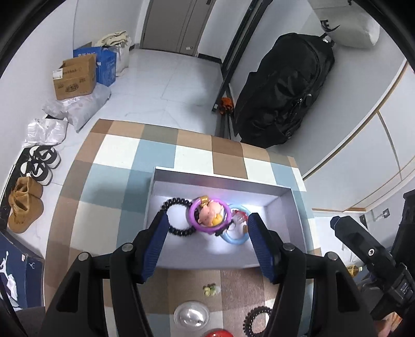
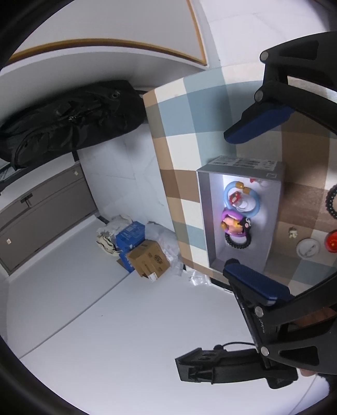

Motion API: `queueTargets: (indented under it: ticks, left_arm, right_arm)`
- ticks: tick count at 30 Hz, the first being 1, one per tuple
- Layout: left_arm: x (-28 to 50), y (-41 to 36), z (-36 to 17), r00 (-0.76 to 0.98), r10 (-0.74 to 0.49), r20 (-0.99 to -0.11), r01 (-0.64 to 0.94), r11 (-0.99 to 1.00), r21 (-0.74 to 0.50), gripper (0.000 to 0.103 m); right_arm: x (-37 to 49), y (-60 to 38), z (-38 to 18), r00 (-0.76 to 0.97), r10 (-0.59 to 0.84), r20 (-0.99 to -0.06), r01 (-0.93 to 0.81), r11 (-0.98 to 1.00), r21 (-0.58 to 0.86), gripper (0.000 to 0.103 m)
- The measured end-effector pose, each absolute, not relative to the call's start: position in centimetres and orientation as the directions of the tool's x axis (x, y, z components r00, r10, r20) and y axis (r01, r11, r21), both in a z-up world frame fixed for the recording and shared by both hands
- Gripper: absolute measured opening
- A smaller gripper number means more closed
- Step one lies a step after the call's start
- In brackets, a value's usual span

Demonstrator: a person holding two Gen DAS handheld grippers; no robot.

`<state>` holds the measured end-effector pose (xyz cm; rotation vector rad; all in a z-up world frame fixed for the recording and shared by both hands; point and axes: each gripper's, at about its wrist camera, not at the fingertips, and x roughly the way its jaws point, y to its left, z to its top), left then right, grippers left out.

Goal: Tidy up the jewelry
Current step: 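Lift both open tools out of the grey box, then lower the left tool onto the red China badge and grasp it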

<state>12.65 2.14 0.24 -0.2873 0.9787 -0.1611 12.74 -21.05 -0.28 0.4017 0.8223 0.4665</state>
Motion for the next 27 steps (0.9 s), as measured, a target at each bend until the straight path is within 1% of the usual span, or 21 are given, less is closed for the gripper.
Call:
queueTargets:
  ticks: [4, 7, 14, 20, 21, 22, 23, 25, 27]
  left_arm:
    - [11.2, 2.5, 0.3, 0.576, -0.234, -0.783, -0.019, 0.954, -0.300, 0.058]
    - [10.2, 2.5, 0.1, 0.586, -0.184, -0.789, -0.030, 0.968, -0.248, 0.058]
    - [8.0, 2.5, -0.2, 0.592, -0.168, -0.788, -0.034, 0.972, -0.233, 0.059]
    - [6.3, 2.2, -0.1, 0.611, -0.128, -0.781, -0.031, 0.982, -0.185, 0.059]
    - [5.9, 2.1, -0.2, 0.614, -0.123, -0.779, -0.030, 0.984, -0.178, 0.060]
    - [5.6, 2.0, -0.3, 0.619, -0.118, -0.777, -0.027, 0.985, -0.171, 0.069]
    - [5.1, 2.0, -0.4, 0.626, -0.107, -0.772, -0.028, 0.987, -0.159, 0.076]
    - [4.8, 2.0, -0.5, 0.634, -0.085, -0.769, -0.037, 0.989, -0.140, 0.077]
    - [4.5, 1.9, -0.5, 0.632, -0.094, -0.769, -0.022, 0.990, -0.140, 0.077]
  right_arm:
    - [11.6, -20.9, 0.1, 0.601, 0.540, -0.590, -0.263, 0.830, 0.492, 0.098]
    - [10.6, -20.9, 0.1, 0.608, 0.539, -0.582, -0.273, 0.831, 0.484, 0.103]
    - [8.8, -21.3, -0.3, 0.607, 0.541, -0.582, -0.264, 0.828, 0.495, 0.103]
    - [7.2, -21.5, -0.3, 0.607, 0.533, -0.589, -0.267, 0.835, 0.481, 0.103]
    - [6.9, -21.5, -0.4, 0.606, 0.533, -0.591, -0.270, 0.836, 0.478, 0.103]
    - [6.7, -21.5, -0.3, 0.605, 0.533, -0.592, -0.272, 0.837, 0.476, 0.103]
    - [6.5, -21.5, -0.4, 0.604, 0.532, -0.594, -0.273, 0.838, 0.473, 0.103]
    - [6.1, -21.5, -0.3, 0.602, 0.530, -0.597, -0.279, 0.841, 0.464, 0.103]
    - [5.8, -21.4, -0.3, 0.602, 0.525, -0.601, -0.283, 0.845, 0.454, 0.103]
